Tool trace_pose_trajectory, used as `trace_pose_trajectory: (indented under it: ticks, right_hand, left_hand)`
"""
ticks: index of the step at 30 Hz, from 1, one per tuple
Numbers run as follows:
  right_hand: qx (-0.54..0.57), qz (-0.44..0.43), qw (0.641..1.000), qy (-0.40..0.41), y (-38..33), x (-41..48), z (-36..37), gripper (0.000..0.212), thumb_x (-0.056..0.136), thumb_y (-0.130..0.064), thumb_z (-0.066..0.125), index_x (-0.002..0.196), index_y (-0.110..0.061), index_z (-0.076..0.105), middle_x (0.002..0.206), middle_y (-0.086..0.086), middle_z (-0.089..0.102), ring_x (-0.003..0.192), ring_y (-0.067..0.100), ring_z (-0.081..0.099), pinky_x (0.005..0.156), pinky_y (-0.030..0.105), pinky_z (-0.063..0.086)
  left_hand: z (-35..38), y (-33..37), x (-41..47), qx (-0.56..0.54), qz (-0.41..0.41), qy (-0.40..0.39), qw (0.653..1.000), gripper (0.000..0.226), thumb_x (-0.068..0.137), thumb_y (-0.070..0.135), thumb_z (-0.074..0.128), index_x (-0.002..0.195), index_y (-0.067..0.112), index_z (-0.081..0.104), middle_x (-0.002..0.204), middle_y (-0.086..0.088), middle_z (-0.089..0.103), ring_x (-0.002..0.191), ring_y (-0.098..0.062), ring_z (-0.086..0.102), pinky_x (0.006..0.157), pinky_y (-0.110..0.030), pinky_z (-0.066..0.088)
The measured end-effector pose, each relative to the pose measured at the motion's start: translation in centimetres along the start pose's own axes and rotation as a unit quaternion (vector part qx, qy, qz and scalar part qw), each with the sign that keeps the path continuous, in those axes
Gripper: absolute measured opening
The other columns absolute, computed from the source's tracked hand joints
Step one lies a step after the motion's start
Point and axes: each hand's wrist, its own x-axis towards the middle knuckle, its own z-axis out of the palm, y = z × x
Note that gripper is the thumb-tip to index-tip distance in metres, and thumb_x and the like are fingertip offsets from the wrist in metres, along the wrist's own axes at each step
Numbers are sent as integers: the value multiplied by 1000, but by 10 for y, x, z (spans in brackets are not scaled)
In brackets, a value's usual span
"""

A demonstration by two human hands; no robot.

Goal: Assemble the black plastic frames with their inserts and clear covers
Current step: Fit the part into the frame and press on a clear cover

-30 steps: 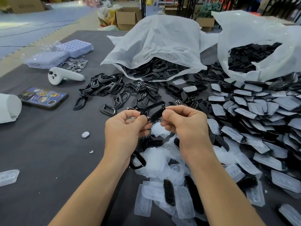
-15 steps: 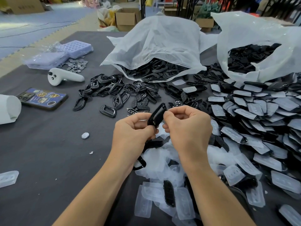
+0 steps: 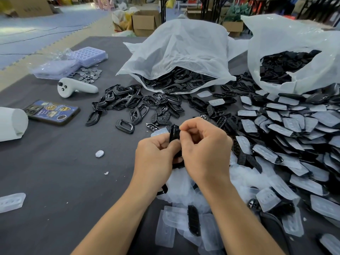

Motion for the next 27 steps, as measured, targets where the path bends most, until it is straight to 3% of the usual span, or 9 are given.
trace_pose_trajectory:
  ticks: [3,7,11,17,23,27]
  right_hand:
    - [20,-14,1000,-18,2,1,-1,23,83,0,72,80,-22,71,66,-21,64,65,-1,62,61,7,45]
    - [25,-21,998,-48,2,1,-1,23,85,1,70,81,-21,70,69,-16,65,65,4,62,59,17,49]
    - [30,2,998,-52,4,5,-4,21,85,0,72,81,-21,71,67,-17,66,67,3,65,61,12,50]
    - [53,100,991,-66,2,8,-5,18,81,-14,78,90,-30,75,73,-15,69,69,6,67,66,26,58]
    - [168,203,951,-159,8,13,-6,23,79,3,73,72,-18,77,64,-2,73,53,10,62,52,23,51]
    - [213,263,932,-134,13,14,-5,31,76,6,75,64,-22,77,57,-4,67,53,7,57,56,21,49]
  left_hand:
    - [-2,1,2,-7,-7,-2,1000,21,99,9,67,86,17,82,78,-15,78,72,-21,76,63,-21,58]
    - [-1,0,2,16,16,4,1000,27,99,6,65,83,19,81,59,3,69,57,-7,70,56,-14,54]
    - [-6,1,4,2,9,-39,999,19,99,9,68,89,15,83,79,-8,79,74,-20,77,73,-31,64]
    - [-17,1,11,-7,8,-65,998,21,97,0,67,93,10,84,87,-18,79,81,-31,77,78,-40,66]
    - [-12,-3,9,36,-12,-60,998,31,93,-8,64,88,17,83,82,-12,80,77,-21,78,71,-27,63]
    - [-7,-5,10,61,0,13,998,12,78,21,77,87,29,82,80,-3,80,78,-24,79,82,-45,64]
